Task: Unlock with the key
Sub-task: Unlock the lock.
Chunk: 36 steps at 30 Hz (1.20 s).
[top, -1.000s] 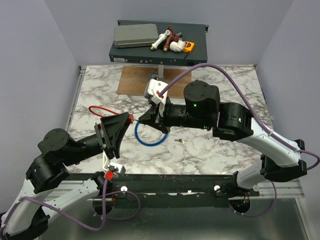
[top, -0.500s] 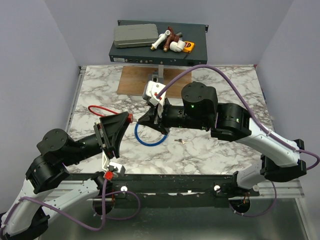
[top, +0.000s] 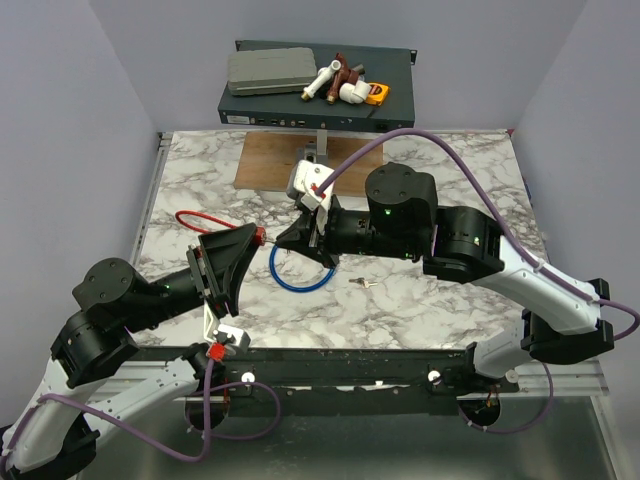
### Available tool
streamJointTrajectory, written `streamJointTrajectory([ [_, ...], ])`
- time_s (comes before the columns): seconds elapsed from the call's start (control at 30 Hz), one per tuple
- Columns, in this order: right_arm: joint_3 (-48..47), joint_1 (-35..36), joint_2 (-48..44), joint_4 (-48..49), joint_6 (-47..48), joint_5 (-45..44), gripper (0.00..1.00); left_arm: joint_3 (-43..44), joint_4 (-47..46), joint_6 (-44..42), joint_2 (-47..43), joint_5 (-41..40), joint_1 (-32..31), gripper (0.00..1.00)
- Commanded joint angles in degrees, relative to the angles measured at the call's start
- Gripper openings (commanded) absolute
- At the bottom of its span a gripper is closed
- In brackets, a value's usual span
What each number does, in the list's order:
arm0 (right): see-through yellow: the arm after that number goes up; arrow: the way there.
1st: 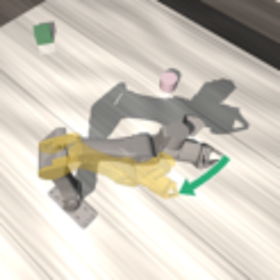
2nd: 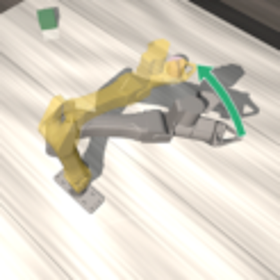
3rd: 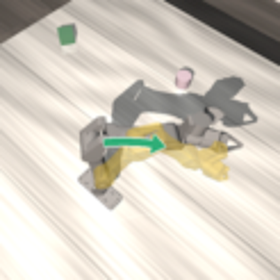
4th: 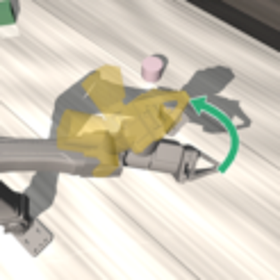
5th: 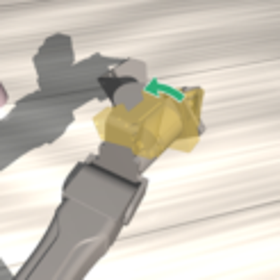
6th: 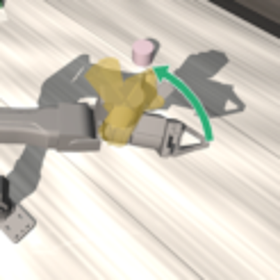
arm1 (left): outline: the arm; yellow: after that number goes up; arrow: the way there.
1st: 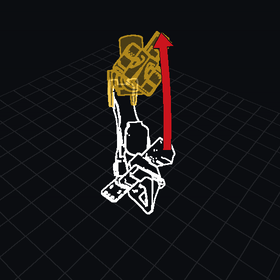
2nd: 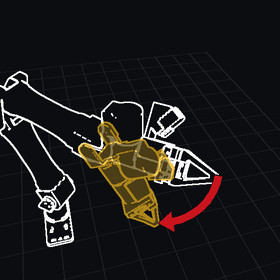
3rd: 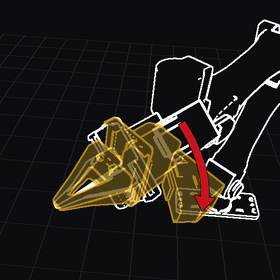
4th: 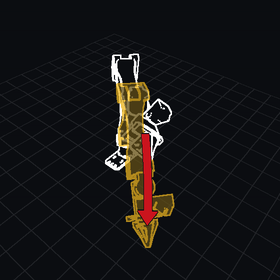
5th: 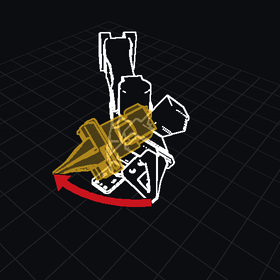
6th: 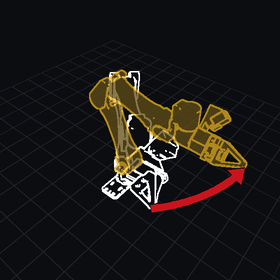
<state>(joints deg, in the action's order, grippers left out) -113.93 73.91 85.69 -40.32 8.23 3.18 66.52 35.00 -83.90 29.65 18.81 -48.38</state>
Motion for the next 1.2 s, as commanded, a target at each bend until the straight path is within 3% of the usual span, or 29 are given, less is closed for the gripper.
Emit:
streamJointTrajectory([
  [0.0, 0.55, -0.17, -1.36, 2.08, 0.82, -1.07, 0.01, 0.34, -1.17, -1.22, -0.43, 2.37, 0.13, 0.00],
  [1.17, 1.08, -0.18, -1.05, 2.79, 0.99, -0.12, 0.01, 0.07, -2.21, -1.28, -0.28, 3.41, 0.13, 0.00],
])
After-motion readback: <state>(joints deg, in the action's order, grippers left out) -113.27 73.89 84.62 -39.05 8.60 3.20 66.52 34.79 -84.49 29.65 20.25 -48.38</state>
